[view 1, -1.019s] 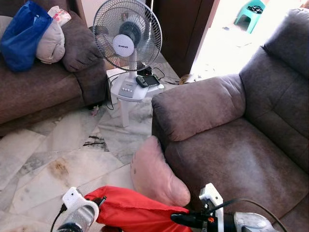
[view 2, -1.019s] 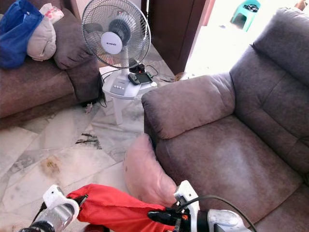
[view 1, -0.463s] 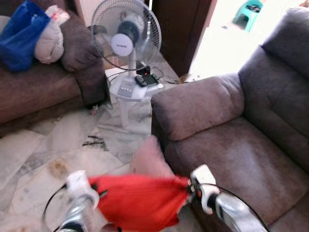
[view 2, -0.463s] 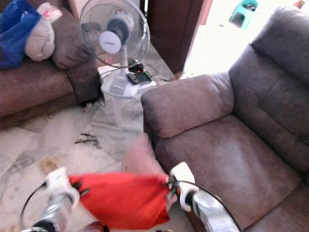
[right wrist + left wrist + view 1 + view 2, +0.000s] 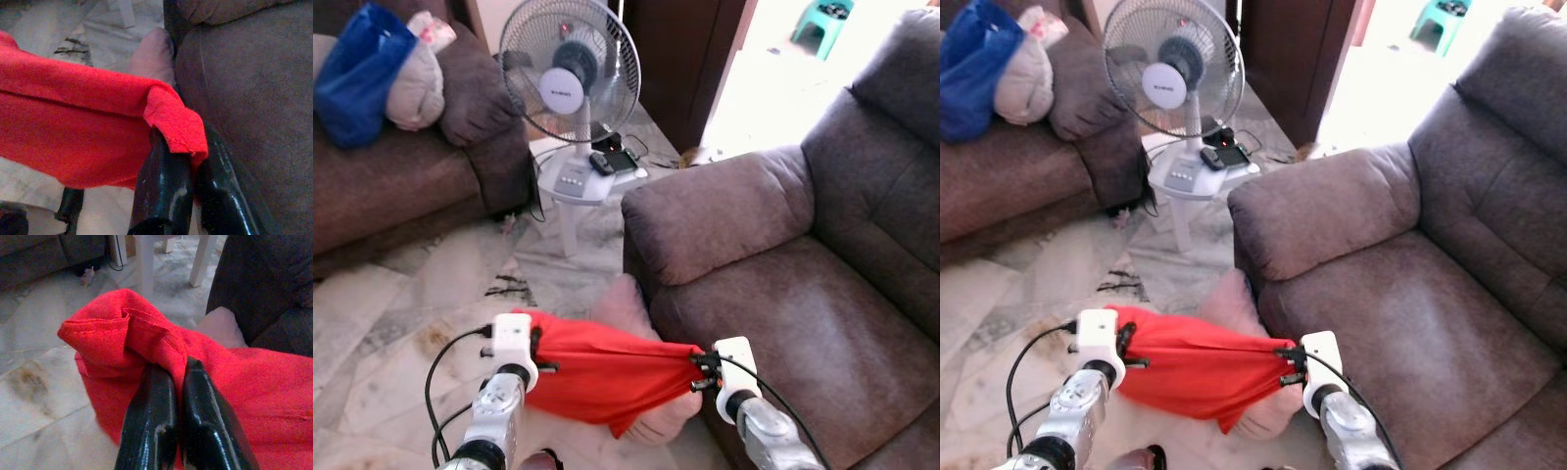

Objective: Move the pillow to the sofa from floor

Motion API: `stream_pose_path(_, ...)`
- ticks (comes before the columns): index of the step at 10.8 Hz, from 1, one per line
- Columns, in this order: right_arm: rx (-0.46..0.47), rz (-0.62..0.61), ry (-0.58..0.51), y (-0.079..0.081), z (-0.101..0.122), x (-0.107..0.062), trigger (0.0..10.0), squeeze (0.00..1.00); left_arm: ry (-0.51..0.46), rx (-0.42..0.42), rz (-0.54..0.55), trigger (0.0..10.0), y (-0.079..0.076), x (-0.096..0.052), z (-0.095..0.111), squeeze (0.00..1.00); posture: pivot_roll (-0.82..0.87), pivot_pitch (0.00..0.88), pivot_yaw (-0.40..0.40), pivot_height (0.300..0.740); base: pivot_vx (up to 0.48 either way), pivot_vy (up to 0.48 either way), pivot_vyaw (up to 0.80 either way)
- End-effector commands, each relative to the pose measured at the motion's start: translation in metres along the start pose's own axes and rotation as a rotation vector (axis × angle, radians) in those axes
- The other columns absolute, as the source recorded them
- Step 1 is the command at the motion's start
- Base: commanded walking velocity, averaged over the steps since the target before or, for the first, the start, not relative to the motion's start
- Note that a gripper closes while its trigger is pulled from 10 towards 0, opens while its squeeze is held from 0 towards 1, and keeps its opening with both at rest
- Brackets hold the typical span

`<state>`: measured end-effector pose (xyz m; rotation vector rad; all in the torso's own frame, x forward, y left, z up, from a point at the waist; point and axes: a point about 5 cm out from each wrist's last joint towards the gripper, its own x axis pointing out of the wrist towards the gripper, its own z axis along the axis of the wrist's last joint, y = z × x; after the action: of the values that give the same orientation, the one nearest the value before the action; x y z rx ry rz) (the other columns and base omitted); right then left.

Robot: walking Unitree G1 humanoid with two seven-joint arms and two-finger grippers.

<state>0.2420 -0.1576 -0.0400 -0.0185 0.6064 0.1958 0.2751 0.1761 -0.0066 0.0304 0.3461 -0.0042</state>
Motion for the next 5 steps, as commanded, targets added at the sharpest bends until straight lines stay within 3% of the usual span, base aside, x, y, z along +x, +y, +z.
stream_pose_path(1, 0.072, -0.170, 0.033, -0.029, -0.013, -0.009, 10.0, 0.00, -0.020, 0.034, 0.126, 10.0, 0.030, -0.006, -0.001, 0.00, 0.05, 0.046, -0.065, 0.740, 0.000, 0.000, 0.00)
stream_pose_path(3, 0.105, -0.187, 0.029, -0.027, -0.014, -0.008, 10.0, 0.00, 0.018, -0.009, 0.190, 10.0, 0.039, -0.015, -0.014, 0.00, 0.06, 0.030, -0.063, 0.740, 0.000, 0.000, 0.00)
stream_pose_path(5, 0.146, -0.186, -0.007, -0.024, -0.009, -0.006, 10.0, 0.00, 0.049, 0.016, 0.223, 10.0, 0.046, -0.019, -0.021, 0.00, 0.06, 0.000, -0.062, 0.740, 0.000, 0.000, 0.00)
